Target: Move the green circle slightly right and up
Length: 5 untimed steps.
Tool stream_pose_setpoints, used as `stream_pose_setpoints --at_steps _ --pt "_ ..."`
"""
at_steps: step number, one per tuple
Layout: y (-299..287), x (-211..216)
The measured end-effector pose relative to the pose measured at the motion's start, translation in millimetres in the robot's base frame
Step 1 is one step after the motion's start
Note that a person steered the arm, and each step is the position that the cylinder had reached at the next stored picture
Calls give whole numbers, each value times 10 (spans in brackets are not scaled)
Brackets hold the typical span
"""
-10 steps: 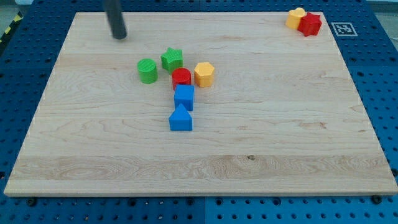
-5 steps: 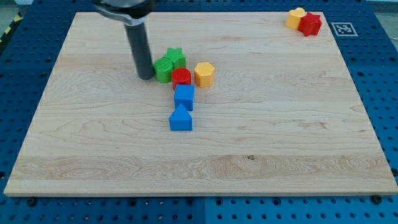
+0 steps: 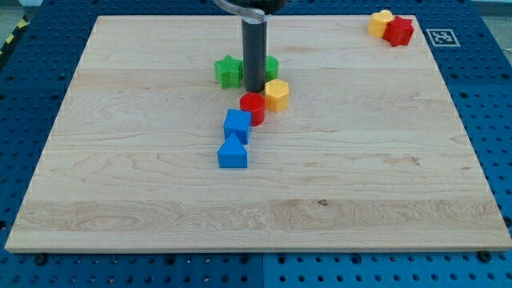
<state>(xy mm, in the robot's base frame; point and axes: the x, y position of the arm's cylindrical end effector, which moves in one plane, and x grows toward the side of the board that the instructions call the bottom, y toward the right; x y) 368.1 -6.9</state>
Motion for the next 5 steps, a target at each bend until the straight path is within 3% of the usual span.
stream_pose_setpoints --at_steps 5 --pt "288 -768"
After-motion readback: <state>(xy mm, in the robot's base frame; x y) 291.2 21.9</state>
